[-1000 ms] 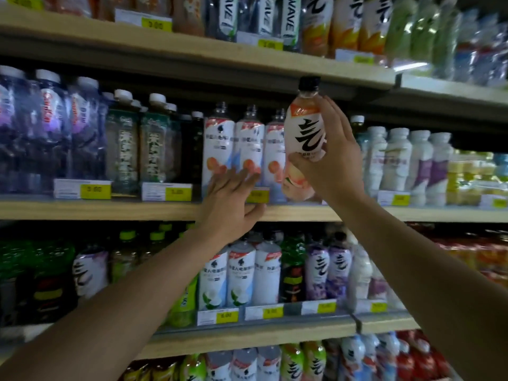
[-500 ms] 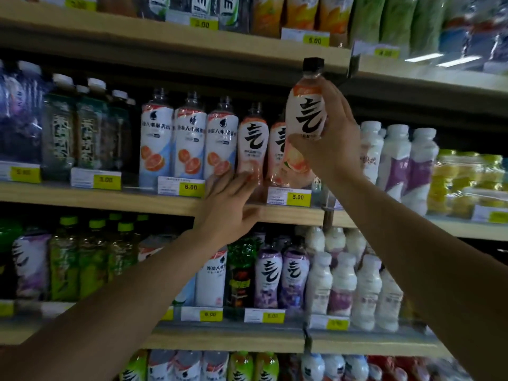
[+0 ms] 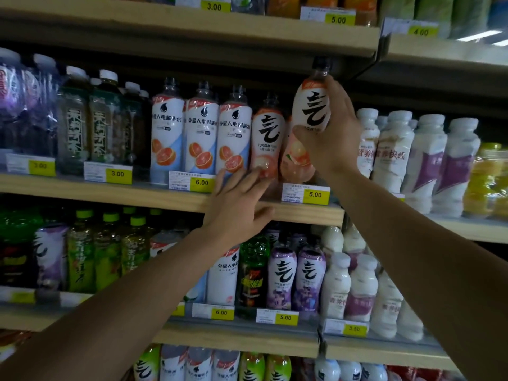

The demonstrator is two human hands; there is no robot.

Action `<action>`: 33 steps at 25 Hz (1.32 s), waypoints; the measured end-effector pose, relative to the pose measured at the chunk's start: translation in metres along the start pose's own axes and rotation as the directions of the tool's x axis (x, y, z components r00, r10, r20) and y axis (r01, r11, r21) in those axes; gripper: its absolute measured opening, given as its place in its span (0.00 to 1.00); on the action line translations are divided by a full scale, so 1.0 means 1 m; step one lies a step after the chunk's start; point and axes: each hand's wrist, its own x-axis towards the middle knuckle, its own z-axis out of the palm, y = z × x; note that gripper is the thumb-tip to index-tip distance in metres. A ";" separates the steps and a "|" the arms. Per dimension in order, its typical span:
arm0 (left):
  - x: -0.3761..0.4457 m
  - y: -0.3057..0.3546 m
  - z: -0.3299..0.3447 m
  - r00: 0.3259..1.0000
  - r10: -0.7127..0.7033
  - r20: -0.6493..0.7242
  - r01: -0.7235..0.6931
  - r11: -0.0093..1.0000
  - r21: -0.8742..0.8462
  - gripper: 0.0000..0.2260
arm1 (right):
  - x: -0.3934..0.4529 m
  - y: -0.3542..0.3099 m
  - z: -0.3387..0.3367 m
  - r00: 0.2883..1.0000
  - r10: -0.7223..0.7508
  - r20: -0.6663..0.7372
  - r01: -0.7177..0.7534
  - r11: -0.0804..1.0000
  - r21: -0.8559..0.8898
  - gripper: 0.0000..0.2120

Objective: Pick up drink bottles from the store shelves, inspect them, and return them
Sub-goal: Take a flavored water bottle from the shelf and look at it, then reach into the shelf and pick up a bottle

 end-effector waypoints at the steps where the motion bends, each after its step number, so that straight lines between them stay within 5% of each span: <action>1: 0.000 0.000 0.000 1.000 0.002 0.000 -0.002 1.000 0.000 0.29 | 0.001 0.000 0.003 1.000 0.018 -0.003 -0.018 1.000 -0.006 0.41; 18: -0.001 0.000 0.001 1.000 0.013 0.024 -0.013 1.000 0.011 0.31 | -0.016 -0.006 0.022 0.984 0.143 0.110 -0.116 0.968 -0.222 0.41; 27: -0.002 -0.001 0.000 0.999 0.027 0.045 -0.027 1.000 0.005 0.31 | -0.008 0.003 0.017 0.973 0.173 0.156 -0.079 0.875 -0.477 0.43; 33: 0.000 0.003 -0.002 0.999 0.003 0.041 -0.003 1.000 0.007 0.31 | 0.001 0.011 0.012 0.959 0.117 0.257 0.078 0.765 -0.639 0.44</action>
